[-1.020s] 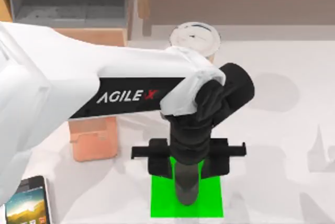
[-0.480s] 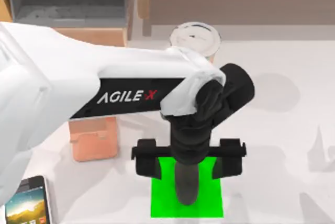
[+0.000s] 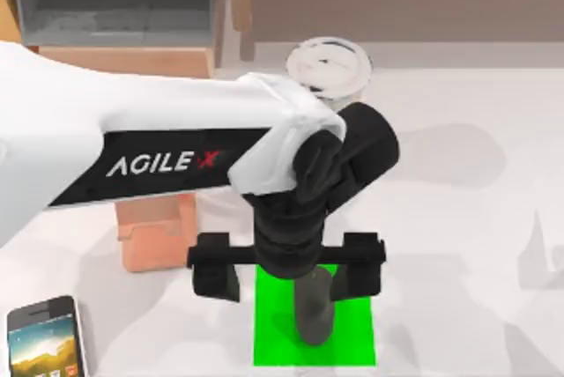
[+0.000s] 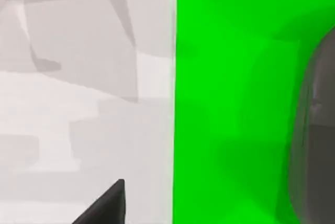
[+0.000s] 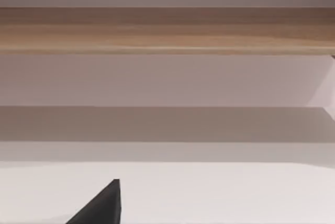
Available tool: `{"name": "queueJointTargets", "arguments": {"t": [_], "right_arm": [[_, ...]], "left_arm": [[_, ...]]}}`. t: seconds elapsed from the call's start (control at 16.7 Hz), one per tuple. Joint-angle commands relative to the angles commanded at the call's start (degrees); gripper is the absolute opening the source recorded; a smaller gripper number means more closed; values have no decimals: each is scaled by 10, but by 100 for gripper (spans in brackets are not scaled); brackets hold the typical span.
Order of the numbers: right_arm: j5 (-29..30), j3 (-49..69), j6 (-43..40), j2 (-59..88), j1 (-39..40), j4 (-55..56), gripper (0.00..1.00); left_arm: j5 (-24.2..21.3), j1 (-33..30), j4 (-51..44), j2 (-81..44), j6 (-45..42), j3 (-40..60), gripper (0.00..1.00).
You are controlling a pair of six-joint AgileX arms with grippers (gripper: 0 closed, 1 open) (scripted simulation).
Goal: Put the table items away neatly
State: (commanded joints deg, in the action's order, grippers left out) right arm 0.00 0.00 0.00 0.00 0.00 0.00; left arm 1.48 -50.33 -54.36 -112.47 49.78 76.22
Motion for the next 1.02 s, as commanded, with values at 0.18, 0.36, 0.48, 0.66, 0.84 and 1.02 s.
{"name": "queueJointTargets", "arguments": {"t": [0.18,0.36,0.48,0.66,0.84,1.02], "right_arm": [[0,0,0,0,0,0,100],[0,0,0,0,0,0,100],[0,0,0,0,0,0,100],[0,0,0,0,0,0,100],[0,0,0,0,0,0,100],[0,0,0,0,0,0,100]], "left_arm": [[11,40,-3,101,-22,-78,100],[14,90,-3,193,-48,-146,100],[13,128,-4,232,-65,-179,100],[8,181,-8,279,-89,-225,100],[2,249,-20,334,-114,-280,100],[-3,315,-33,392,-147,-341,100]]}}
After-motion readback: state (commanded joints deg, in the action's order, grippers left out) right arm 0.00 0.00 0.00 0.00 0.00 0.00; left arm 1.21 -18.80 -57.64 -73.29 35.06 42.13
